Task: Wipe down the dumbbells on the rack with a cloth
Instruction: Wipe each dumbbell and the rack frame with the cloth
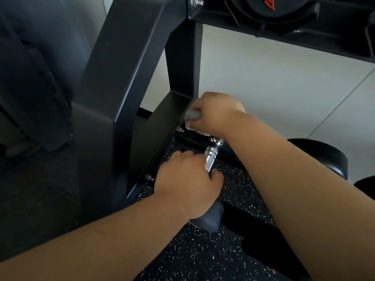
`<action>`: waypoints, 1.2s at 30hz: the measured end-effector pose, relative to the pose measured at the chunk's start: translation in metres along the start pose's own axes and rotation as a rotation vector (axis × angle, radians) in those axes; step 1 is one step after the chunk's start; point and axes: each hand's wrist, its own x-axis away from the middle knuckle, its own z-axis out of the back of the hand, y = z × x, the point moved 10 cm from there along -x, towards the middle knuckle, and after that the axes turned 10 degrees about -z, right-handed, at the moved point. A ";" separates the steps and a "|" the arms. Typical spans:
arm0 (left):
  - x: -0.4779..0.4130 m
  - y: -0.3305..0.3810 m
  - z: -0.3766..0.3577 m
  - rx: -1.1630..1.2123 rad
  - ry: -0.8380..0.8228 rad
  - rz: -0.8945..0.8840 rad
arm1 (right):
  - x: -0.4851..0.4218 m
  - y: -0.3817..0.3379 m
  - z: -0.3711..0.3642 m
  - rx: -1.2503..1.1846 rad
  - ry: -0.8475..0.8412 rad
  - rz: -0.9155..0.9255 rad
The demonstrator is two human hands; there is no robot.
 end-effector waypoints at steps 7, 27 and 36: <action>-0.002 0.001 0.000 -0.017 -0.010 -0.013 | 0.061 0.057 0.010 -0.394 0.180 0.011; 0.002 0.002 0.001 -0.014 0.060 -0.045 | 0.102 0.126 -0.041 -0.514 -0.146 -0.478; -0.002 0.000 -0.001 0.028 0.048 -0.056 | 0.068 0.081 -0.021 -0.626 0.114 -0.412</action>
